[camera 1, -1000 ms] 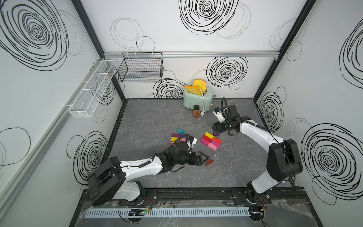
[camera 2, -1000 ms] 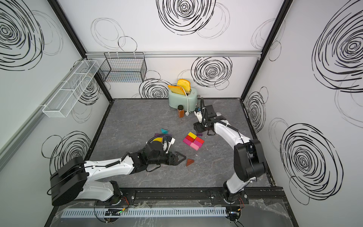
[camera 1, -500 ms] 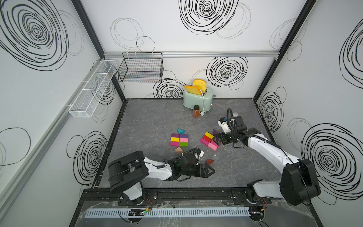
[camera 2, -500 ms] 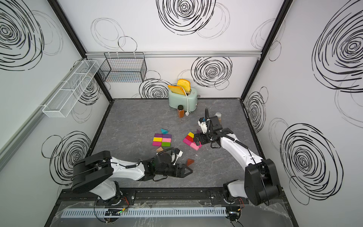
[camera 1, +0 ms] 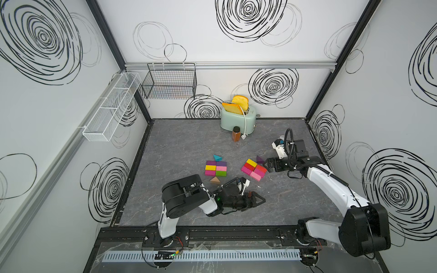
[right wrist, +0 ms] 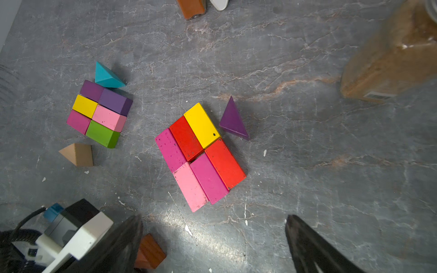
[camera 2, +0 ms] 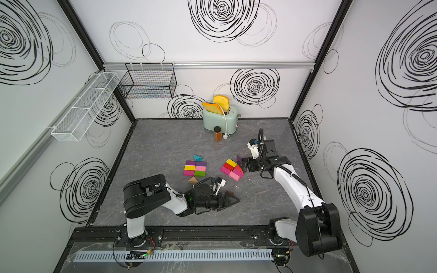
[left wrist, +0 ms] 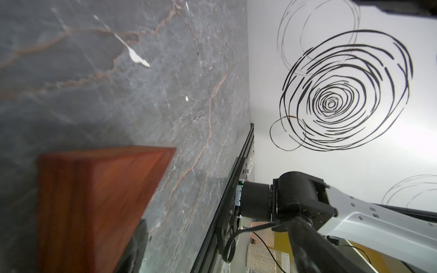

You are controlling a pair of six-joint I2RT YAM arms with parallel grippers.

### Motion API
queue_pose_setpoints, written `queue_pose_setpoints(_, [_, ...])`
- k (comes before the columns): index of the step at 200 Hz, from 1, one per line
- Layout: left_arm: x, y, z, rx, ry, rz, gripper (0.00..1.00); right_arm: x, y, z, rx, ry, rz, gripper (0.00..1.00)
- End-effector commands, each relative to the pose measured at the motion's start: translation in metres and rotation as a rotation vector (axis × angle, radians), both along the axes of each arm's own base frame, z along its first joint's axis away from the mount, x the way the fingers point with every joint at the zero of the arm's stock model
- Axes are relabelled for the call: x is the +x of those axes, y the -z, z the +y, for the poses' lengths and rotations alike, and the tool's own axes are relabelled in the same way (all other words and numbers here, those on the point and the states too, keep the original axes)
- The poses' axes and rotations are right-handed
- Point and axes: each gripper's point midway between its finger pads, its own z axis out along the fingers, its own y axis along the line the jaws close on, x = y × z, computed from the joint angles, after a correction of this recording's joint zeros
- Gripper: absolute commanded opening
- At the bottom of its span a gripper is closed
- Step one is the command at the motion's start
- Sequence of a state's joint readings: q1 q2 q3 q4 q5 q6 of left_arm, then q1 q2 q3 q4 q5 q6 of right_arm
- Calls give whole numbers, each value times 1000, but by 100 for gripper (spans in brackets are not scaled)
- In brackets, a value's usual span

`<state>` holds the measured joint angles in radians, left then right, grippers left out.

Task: Assemble a piece of candy with building blocks
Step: Assemble the building block at the center of the board.

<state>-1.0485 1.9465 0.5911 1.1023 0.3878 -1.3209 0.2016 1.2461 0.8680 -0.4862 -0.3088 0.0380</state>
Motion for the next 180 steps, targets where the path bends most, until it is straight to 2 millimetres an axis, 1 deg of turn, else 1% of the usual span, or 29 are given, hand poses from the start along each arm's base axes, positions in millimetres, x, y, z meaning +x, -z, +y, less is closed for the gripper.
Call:
queue_pose_setpoints(1, [24, -10, -1, -48, -55, -11, 98, 0, -12, 3, 13, -24, -28, 98])
queue_pose_setpoints(18, [35, -12, -1, -58, -67, -23, 98, 0, -12, 1, 11, -20, -30, 98])
queue_pose_setpoints(35, [42, -14, -3, -67, -65, -32, 98, -2, -12, 1, 9, -22, -28, 98])
queue_pose_setpoints(69, [48, -8, -5, -98, -71, 4, 98, -6, -11, -1, -1, -15, -26, 98])
queue_pose_setpoints(112, [52, -5, -6, -119, -93, 25, 98, -4, -8, -2, 1, -9, -26, 98])
queue_pose_setpoints(180, [75, 2, 4, -85, -133, -2, 98, -4, -8, -3, -6, -8, -29, 98])
